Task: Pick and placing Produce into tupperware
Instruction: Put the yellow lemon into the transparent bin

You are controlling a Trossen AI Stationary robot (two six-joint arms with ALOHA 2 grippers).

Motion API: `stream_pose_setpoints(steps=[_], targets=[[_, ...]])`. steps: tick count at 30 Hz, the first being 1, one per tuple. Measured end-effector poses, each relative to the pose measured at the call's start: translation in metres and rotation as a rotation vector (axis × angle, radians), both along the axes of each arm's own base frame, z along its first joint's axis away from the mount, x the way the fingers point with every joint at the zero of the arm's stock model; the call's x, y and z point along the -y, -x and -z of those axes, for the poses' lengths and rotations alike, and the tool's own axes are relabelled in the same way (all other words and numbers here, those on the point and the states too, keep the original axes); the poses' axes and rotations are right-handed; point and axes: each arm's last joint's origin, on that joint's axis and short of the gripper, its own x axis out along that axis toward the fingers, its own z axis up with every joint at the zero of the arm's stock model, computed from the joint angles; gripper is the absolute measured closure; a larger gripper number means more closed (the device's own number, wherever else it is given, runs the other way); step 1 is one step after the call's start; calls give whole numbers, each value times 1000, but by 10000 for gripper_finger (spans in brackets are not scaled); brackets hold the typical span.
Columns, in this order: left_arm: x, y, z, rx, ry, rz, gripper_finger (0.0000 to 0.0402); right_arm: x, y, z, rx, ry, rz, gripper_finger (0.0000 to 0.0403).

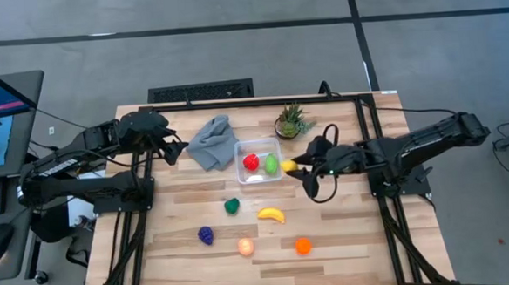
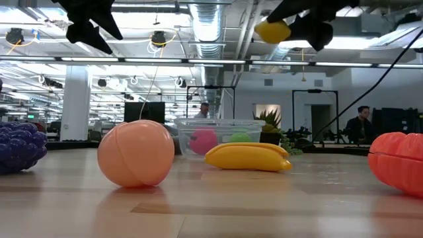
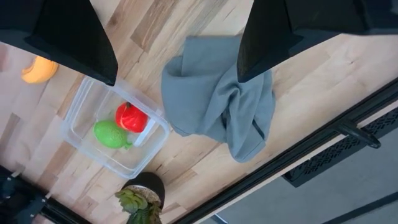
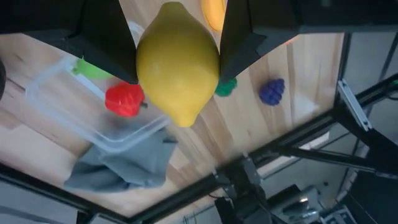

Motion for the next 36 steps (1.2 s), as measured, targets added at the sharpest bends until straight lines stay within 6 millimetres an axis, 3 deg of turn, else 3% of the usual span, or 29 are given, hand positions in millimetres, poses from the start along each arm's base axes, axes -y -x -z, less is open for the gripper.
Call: stream_pose_setpoints(steps=[10,25,36], targets=[[0,0,0,2,2,-2,84,5,-2,-2,15,30,8,174],[0,0,0,0,-2,-5,84,45,-5,-1,-4,100,139,173],[0,0,0,-4,-8,-4,84,67,-36,27,-48,73,171,173]])
